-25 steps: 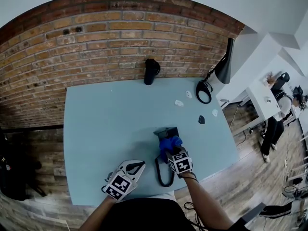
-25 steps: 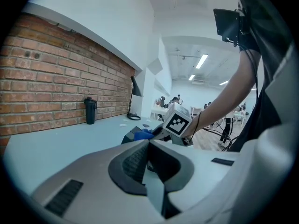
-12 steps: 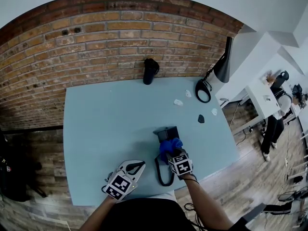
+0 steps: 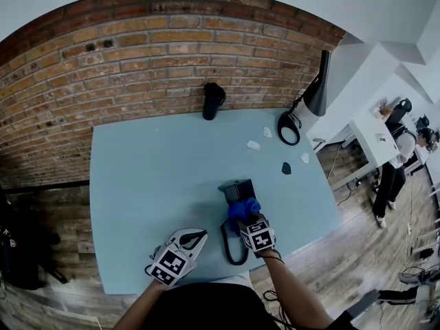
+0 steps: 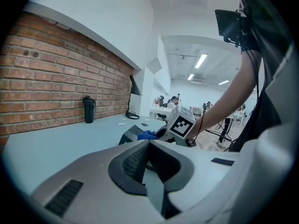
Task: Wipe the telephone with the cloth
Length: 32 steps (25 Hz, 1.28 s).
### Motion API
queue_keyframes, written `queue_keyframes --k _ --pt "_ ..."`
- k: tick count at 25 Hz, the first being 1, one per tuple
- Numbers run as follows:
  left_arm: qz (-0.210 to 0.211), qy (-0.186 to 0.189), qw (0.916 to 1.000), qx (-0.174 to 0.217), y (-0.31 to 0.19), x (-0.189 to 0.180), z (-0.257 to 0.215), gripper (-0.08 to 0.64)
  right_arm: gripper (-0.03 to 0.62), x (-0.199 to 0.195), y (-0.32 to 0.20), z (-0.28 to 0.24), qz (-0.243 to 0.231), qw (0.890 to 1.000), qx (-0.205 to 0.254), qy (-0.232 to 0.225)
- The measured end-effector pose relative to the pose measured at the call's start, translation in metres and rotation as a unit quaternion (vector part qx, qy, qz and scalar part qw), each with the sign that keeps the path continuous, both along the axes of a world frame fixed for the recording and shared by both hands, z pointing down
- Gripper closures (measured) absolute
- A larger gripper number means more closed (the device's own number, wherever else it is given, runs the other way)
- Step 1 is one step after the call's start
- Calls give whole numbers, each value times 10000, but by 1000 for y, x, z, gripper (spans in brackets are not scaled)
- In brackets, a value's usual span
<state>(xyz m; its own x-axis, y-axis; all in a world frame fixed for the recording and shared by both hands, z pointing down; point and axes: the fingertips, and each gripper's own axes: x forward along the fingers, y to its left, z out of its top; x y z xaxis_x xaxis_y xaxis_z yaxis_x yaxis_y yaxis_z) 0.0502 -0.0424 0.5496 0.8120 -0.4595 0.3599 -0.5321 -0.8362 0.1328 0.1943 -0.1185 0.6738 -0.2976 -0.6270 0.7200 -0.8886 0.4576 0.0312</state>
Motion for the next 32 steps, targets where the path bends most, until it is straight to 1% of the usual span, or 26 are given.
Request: queue_keyframes --k 32 --pt "117 -58 9999 26 7 5 2 563 468 8 27 15 64 9999 -135 41"
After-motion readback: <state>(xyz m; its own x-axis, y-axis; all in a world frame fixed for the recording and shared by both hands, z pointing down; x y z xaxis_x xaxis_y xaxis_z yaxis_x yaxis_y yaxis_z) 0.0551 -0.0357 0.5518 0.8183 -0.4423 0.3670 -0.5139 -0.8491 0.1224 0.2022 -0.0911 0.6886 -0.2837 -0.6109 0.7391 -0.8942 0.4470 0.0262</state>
